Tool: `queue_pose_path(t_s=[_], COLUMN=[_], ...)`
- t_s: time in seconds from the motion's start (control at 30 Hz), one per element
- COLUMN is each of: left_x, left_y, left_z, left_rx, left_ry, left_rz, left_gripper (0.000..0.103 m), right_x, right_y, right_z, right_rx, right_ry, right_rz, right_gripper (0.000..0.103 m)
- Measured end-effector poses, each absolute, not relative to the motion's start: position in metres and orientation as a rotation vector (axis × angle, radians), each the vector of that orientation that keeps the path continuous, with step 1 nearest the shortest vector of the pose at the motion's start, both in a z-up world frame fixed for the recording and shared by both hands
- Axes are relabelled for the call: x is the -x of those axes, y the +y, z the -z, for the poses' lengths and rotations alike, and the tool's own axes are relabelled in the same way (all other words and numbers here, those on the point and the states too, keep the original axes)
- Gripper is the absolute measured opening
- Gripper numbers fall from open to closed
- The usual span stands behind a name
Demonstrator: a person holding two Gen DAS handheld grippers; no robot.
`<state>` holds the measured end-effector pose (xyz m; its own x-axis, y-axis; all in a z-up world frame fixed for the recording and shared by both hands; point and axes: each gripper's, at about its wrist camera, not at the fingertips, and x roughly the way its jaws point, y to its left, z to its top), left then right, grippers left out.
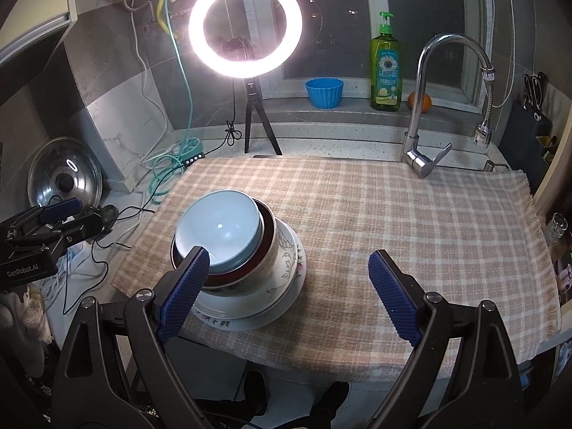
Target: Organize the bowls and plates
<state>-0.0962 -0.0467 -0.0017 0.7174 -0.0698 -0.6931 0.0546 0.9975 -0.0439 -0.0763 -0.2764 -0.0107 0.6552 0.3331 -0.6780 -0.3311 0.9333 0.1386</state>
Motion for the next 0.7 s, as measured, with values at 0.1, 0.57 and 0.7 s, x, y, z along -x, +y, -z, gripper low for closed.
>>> queue_pose_path(t_s=[0.1, 0.57, 0.7], left_x=[0.0958, 0.0963, 0.0980], left_y=[-0.0475, -0.0513, -0.0527], left_z=[0.0015, -0.0003, -0.0010], left_rx=[0.023, 0.022, 0.018], left_ry=[0.767, 0.763, 0.761], left_rz=[0.066, 0.062, 0.065], left_gripper=[0.079, 0.079, 0.079], right_x=[0.0762, 0.0778, 0.0789], right_y=[-0.2761, -0.2798, -0.2804], right_z=[0.0107, 0.0118, 0.0125], right_rx=[-0.002, -0.005, -0.006], right_ry=[0.770, 0.772, 0.774], right_rz=[-0.375, -0.370, -0.368], right_gripper=[0.093, 0.093, 0.093])
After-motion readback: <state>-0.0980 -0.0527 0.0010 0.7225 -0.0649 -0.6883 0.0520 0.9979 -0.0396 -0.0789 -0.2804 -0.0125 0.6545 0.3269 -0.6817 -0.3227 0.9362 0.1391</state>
